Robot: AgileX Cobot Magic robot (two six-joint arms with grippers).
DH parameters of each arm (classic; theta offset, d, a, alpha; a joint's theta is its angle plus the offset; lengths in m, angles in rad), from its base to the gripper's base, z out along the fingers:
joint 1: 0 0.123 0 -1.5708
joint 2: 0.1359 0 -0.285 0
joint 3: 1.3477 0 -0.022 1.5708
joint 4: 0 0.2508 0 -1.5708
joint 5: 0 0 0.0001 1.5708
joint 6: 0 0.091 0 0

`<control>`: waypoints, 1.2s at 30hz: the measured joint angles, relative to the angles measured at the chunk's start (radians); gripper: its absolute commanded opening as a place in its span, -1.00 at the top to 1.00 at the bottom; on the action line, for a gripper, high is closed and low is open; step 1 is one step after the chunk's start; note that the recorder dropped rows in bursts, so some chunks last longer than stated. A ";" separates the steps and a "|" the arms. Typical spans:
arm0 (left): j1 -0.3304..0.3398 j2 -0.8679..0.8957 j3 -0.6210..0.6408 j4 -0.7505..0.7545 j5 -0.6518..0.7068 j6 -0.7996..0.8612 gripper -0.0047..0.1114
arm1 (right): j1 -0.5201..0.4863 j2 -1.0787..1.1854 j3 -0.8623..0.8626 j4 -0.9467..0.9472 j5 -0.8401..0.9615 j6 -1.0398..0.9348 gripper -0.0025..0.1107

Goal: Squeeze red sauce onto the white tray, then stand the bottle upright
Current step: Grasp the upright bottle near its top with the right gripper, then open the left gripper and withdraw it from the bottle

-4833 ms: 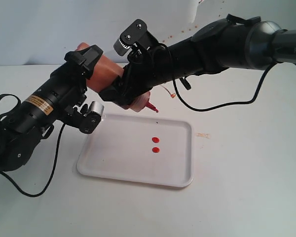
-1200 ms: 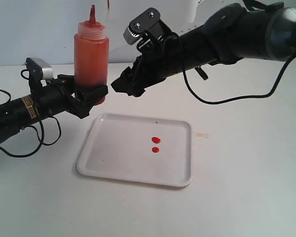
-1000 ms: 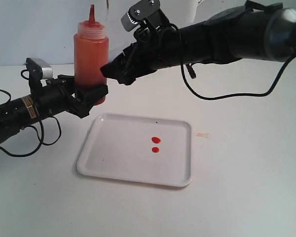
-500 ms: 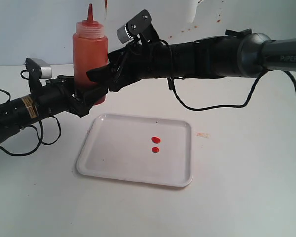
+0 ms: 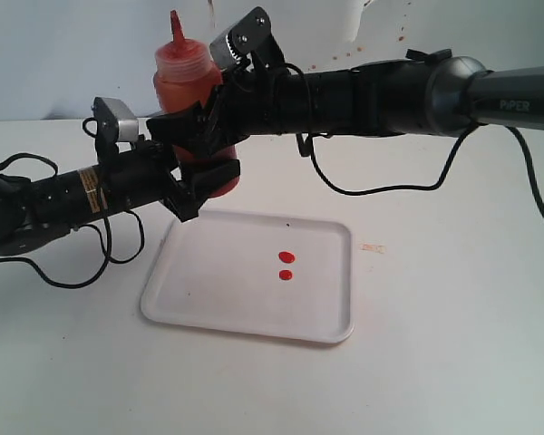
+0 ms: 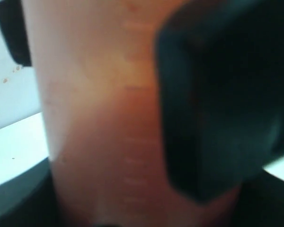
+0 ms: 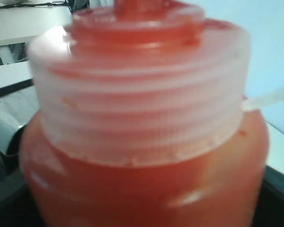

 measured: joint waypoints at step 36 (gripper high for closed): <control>-0.004 0.000 -0.010 -0.041 -0.008 0.003 -0.88 | -0.066 0.014 -0.002 -0.017 -0.184 0.000 0.96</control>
